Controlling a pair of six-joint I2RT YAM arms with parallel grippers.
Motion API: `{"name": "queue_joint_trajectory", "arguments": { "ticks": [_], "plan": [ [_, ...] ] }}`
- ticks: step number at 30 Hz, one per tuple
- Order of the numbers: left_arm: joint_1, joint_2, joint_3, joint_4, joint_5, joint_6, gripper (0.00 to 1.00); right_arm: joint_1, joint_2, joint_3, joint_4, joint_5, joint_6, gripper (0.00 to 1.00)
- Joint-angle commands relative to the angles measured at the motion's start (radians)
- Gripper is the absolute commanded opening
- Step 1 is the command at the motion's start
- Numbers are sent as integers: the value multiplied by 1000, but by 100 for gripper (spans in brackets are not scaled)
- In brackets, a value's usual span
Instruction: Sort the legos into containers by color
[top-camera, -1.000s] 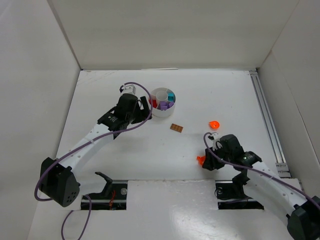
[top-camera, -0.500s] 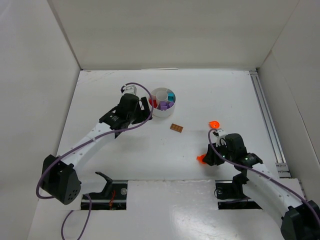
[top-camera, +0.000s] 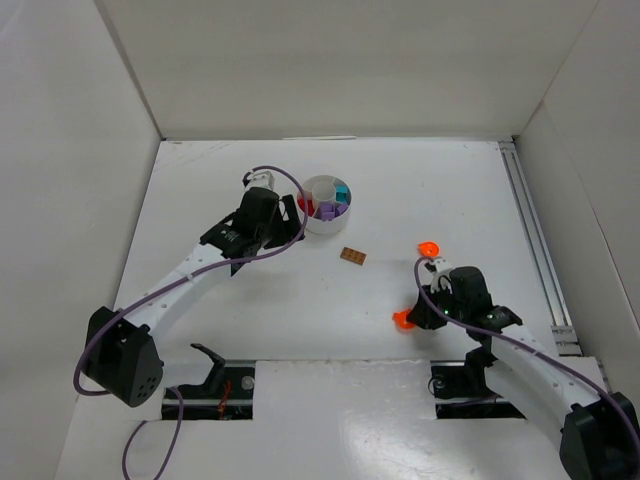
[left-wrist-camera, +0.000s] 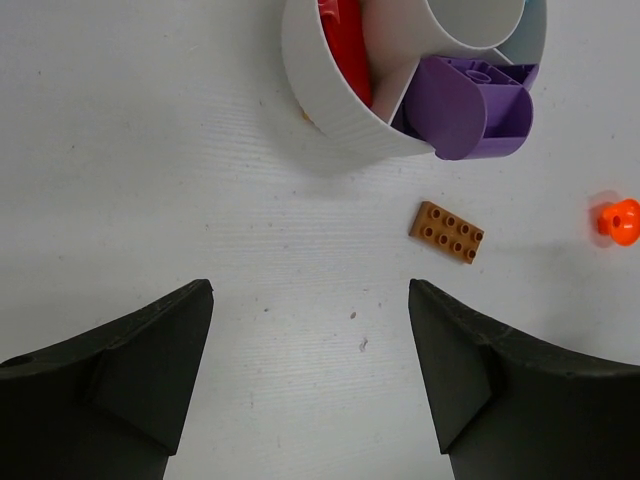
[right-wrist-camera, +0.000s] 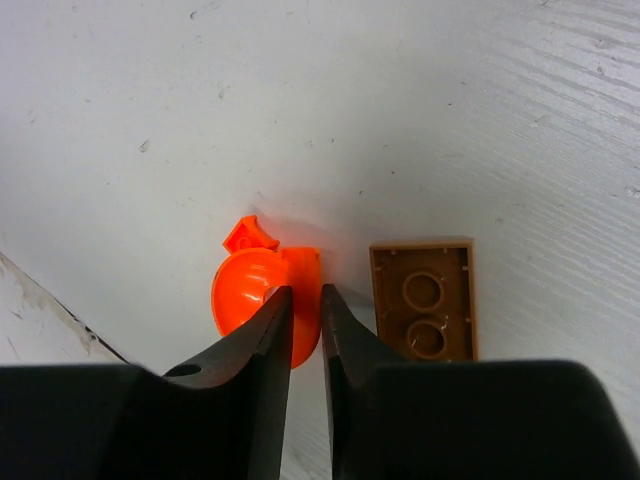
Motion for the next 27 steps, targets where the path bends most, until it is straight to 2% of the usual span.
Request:
{"name": "queue_joint_trajectory", "arguments": {
  "ticks": [1,3,5,6,7,14,19,22,27],
  "plan": [
    [0,-7,17,7,6,13,76,-5,-6,-1,7,20,-31,22],
    [0,-7,17,7,6,3,76,-5,-26,25,-27,30,-45,21],
    [0,-7,17,7,6,3,75,-5,-40,25,-36,39,-54,12],
    [0,-7,17,7,6,3,73,-5,-54,34,-36,49,-54,11],
    [0,-7,26,7,6,3,73,-5,-54,34,-36,49,-54,0],
    [0,-7,37,16,6,3,72,-5,-75,54,-56,50,-88,0],
    [0,-7,46,16,6,3,72,-5,-75,147,-47,39,-167,0],
    [23,-18,46,16,16,3,72,-5,-75,258,-47,85,-256,0],
    [78,-67,28,27,46,-7,72,-5,58,493,62,131,-474,0]
  ]
}}
